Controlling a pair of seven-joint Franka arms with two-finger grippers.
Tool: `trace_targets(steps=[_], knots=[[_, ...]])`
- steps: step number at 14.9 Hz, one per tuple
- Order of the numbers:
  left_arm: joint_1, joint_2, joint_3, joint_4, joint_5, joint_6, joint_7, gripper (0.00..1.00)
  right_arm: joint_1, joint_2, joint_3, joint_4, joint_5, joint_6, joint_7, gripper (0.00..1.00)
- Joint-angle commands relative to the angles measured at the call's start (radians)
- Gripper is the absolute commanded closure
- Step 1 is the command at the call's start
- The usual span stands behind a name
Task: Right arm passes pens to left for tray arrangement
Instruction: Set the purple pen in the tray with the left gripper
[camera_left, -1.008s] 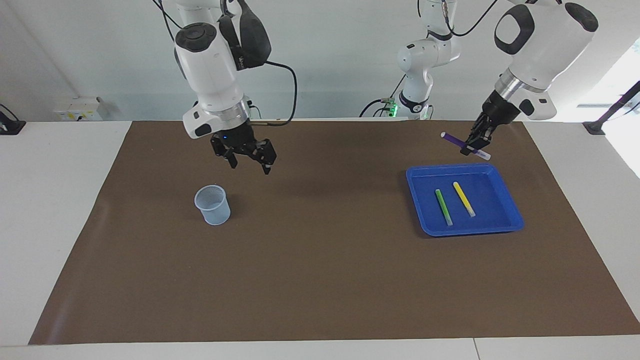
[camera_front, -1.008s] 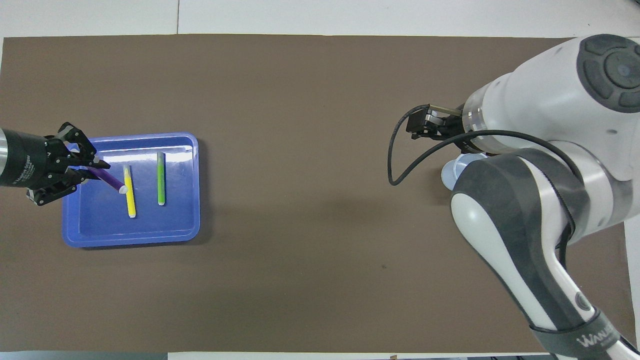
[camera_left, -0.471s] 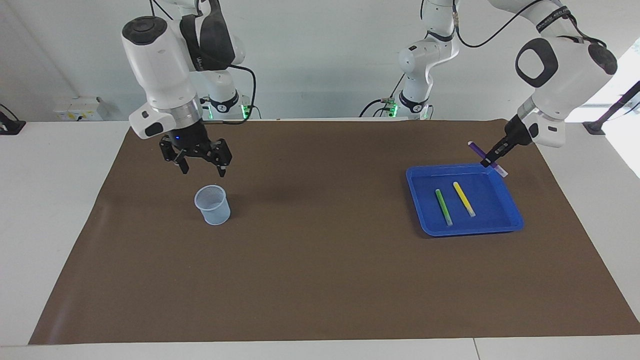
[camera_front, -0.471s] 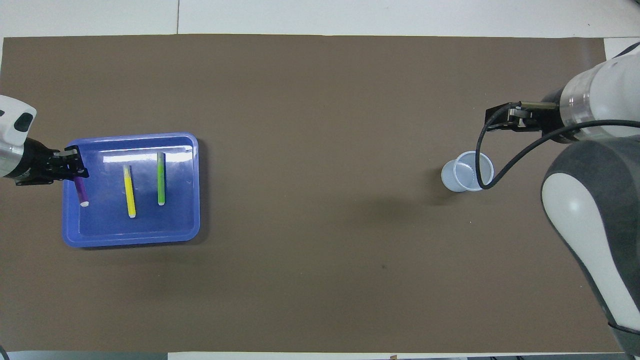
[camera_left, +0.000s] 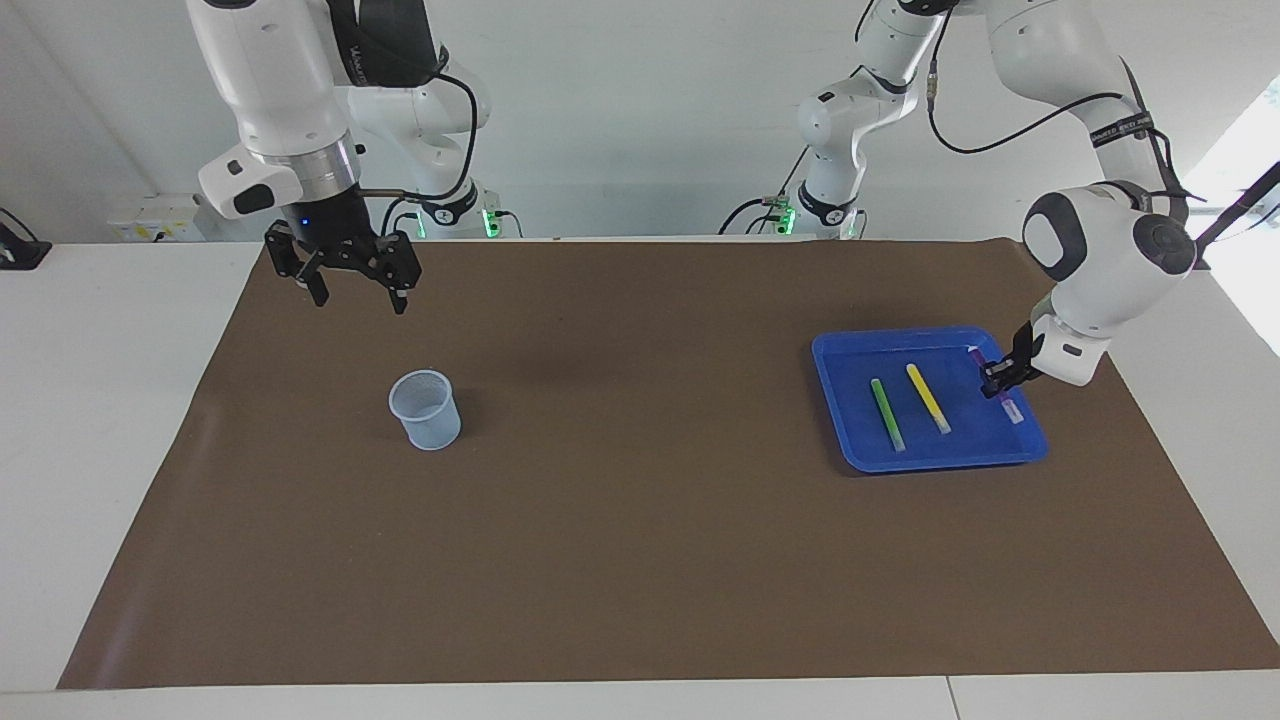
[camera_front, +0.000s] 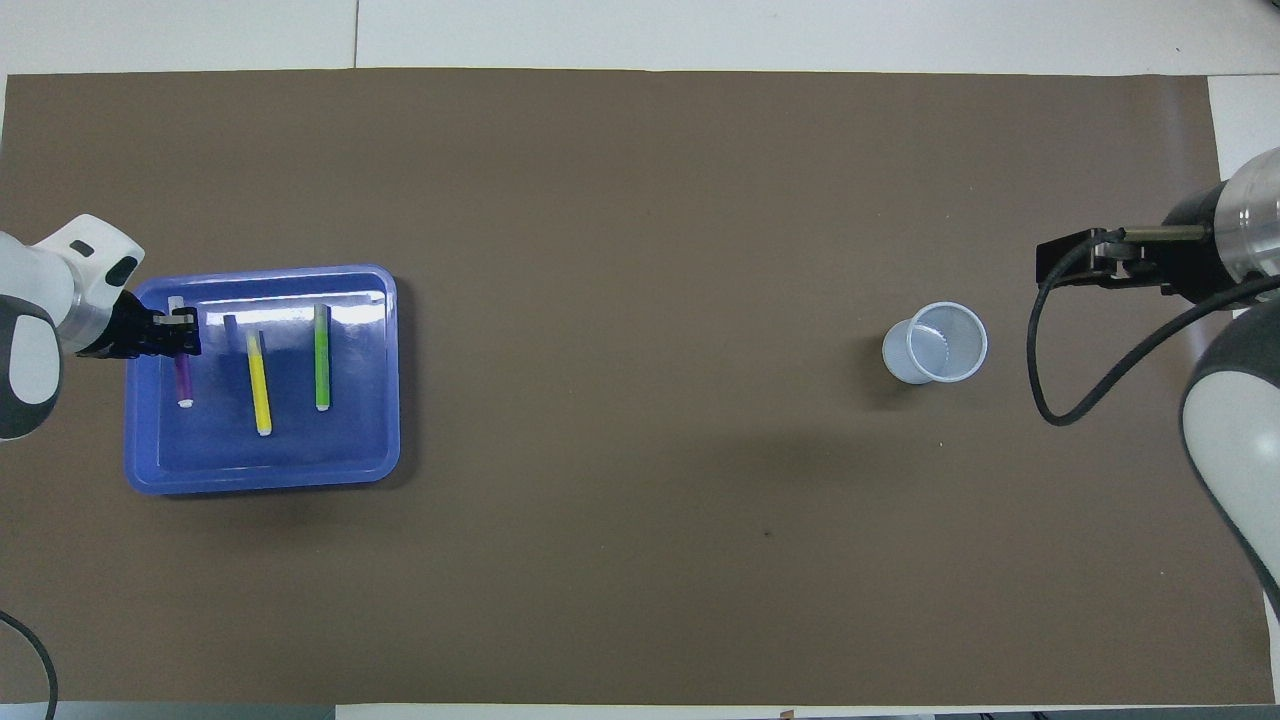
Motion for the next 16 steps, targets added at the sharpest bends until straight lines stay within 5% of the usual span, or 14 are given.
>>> trace_targets(steps=[1,10,11,12,16], knots=[[0.012,-0.011,-0.005,-0.041,0.023,0.041,0.014,1.00,-0.009,0.007,-0.011,0.035,0.007,-0.068,-0.083,0.00],[0.012,-0.005,-0.005,-0.068,0.082,0.041,0.028,1.00,0.002,-0.001,-0.036,0.031,0.008,-0.085,-0.080,0.00],[0.014,-0.003,-0.005,-0.067,0.082,0.043,0.039,0.40,0.004,0.000,-0.037,0.035,0.010,-0.085,-0.081,0.00],[0.014,-0.003,-0.005,-0.065,0.082,0.040,0.043,0.00,0.004,0.002,-0.039,0.035,0.010,-0.088,-0.082,0.00],[0.012,-0.003,-0.005,-0.061,0.082,0.034,0.040,0.00,0.008,0.008,-0.072,0.054,0.073,-0.114,-0.082,0.00]])
